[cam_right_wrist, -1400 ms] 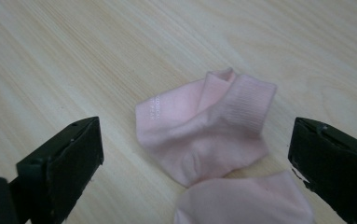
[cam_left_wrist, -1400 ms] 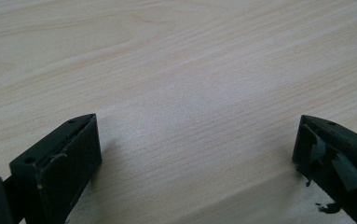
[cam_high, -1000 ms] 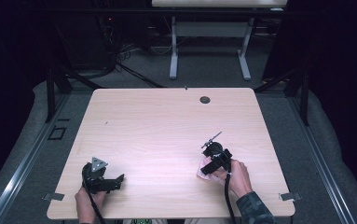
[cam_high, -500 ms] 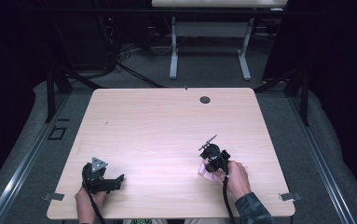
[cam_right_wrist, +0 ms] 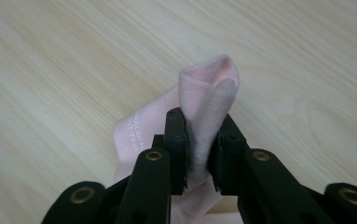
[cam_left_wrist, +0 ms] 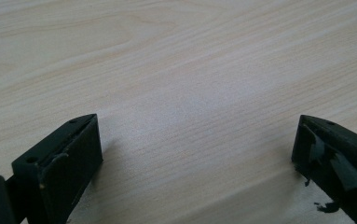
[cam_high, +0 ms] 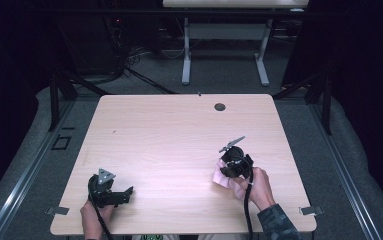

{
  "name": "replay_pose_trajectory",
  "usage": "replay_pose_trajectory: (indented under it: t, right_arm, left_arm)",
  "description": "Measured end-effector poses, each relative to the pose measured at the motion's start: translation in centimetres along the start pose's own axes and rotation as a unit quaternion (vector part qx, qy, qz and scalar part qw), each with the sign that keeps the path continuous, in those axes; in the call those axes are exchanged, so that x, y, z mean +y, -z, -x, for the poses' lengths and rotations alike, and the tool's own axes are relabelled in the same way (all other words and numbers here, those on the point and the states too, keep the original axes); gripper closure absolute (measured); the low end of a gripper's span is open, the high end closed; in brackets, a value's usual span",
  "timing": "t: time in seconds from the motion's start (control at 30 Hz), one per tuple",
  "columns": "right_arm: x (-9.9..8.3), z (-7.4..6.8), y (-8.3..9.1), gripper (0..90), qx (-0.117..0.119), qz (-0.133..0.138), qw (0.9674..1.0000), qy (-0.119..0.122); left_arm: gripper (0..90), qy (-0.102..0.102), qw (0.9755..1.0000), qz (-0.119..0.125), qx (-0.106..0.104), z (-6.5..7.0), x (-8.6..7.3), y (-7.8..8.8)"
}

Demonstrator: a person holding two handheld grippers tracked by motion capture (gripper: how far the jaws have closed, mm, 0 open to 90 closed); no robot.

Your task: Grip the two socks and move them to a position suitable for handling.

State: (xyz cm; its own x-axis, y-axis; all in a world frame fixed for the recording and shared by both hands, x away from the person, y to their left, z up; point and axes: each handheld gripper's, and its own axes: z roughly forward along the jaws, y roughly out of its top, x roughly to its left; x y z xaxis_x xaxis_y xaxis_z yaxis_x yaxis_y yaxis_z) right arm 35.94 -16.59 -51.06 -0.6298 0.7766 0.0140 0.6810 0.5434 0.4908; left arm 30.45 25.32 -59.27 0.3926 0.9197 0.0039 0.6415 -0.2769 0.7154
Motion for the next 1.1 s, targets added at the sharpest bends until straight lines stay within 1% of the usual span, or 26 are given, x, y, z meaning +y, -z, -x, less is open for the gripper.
replay_pose_trajectory:
  t: [0.03,0.07,0.1,0.13,0.27,0.33,0.4,0.43,0.47,0.5,0.53,0.57,0.63,0.67,0.7,0.73,0.77,0.8,0.83,0.87,0.9,0.97,1.0,1.03,1.07,1.1]
  right_arm:
    - [0.2,-0.2,0.5,77.9,0.0,-0.001,1.0,0.008]
    - [0.4,-0.5,1.0,77.9,0.008,0.004,0.9999,0.015]
    - [0.5,-0.8,1.3,77.9,0.016,0.009,0.9997,0.014]
    - [0.6,-1.2,1.7,77.9,0.019,0.013,0.9995,0.02]
    - [0.9,-3.7,2.6,77.7,0.043,0.017,0.9976,0.052]
    - [0.8,-5.0,2.8,77.6,0.06,0.022,0.9959,0.064]
    - [0.7,-6.2,2.6,77.5,0.076,0.017,0.994,0.076]
    - [0.7,-6.2,2.6,77.5,0.076,0.017,0.994,0.076]
    - [0.5,-6.8,2.3,77.4,0.089,0.015,0.9926,0.081]
    - [0.2,-7.7,1.5,77.2,0.101,0.002,0.9911,0.087]
    - [0.1,-7.9,1.1,77.2,0.106,-0.005,0.9902,0.09]
    - [-0.2,-8.3,0.2,77.1,0.109,-0.011,0.99,0.088]
    - [-0.6,-8.7,-1.0,77.0,0.118,-0.027,0.9884,0.091]
    - [-0.7,-8.8,-1.3,76.9,0.116,-0.037,0.9879,0.096]
    - [-0.7,-8.8,-1.3,76.9,0.116,-0.037,0.9879,0.096]
    - [-1.0,-9.2,-2.0,76.7,0.12,-0.044,0.9871,0.097]
    - [-1.2,-9.5,-2.6,76.5,0.12,-0.055,0.9858,0.104]
    - [-1.3,-9.6,-2.8,76.5,0.116,-0.061,0.9853,0.11]
    - [-1.5,-9.8,-3.1,76.3,0.113,-0.062,0.9854,0.111]
    - [-1.6,-10.0,-3.4,76.0,0.117,-0.064,0.985,0.109]
    - [-1.6,-10.1,-3.4,75.9,0.115,-0.067,0.9846,0.114]
    - [-1.6,-10.1,-3.5,75.3,0.116,-0.064,0.9846,0.114]
    - [-1.6,-10.1,-3.5,73.6,0.118,-0.064,0.9848,0.111]
    - [-1.6,-10.0,-3.5,67.6,0.123,-0.06,0.985,0.105]
    - [-1.5,-9.9,-3.3,63.1,0.118,-0.063,0.985,0.109]
    - [-1.6,-9.8,-3.3,56.3,0.12,-0.055,0.9857,0.104]
  left_arm:
    - [1.3,0.0,1.0,0.0,0.0,0.0,0.0,0.0]
    - [1.3,0.0,1.0,0.0,0.0,0.0,0.0,0.0]
    - [1.3,0.0,1.0,0.0,0.0,0.0,0.0,0.0]
    - [1.3,0.0,1.0,0.0,0.0,0.0,0.0,0.0]
    - [1.3,0.0,1.0,0.0,0.0,0.0,0.0,0.0]
    - [1.3,0.0,1.0,0.0,0.0,0.0,0.0,0.0]
    - [1.3,0.0,1.0,0.0,0.0,0.0,0.0,0.0]
    - [1.3,0.0,1.0,0.0,0.0,0.0,0.0,0.0]
    - [1.3,0.0,1.0,0.0,0.0,0.0,0.0,0.0]
    - [1.3,0.0,1.0,0.0,0.0,0.0,0.0,0.0]
    - [1.3,0.0,1.0,0.0,0.0,0.0,0.0,0.0]
    - [1.3,0.0,1.0,0.0,0.0,0.0,0.0,0.0]
    - [1.3,0.0,1.0,0.0,0.0,0.0,0.0,0.0]
    - [1.3,0.0,1.0,0.0,0.0,0.0,0.0,0.0]
    - [1.3,0.0,1.0,0.0,0.0,0.0,0.0,0.0]
    - [1.3,0.0,1.0,0.0,0.0,0.0,0.0,0.0]
    - [1.3,0.0,1.0,0.0,0.0,0.0,0.0,0.0]
    - [1.3,0.0,1.0,0.0,0.0,0.0,0.0,0.0]
    - [1.3,0.0,1.0,0.0,0.0,0.0,0.0,0.0]
    - [1.3,0.0,1.0,0.0,0.0,0.0,0.0,0.0]
    - [1.3,0.0,1.0,0.0,0.0,0.0,0.0,0.0]
    - [1.3,0.0,1.0,0.0,0.0,0.0,0.0,0.0]
    - [1.3,0.0,1.0,0.0,0.0,0.0,0.0,0.0]
    - [1.3,0.0,1.0,0.0,0.0,0.0,0.0,0.0]
    - [1.3,0.0,1.0,0.0,0.0,0.0,0.0,0.0]
    - [1.3,0.0,1.0,0.0,0.0,0.0,0.0,0.0]
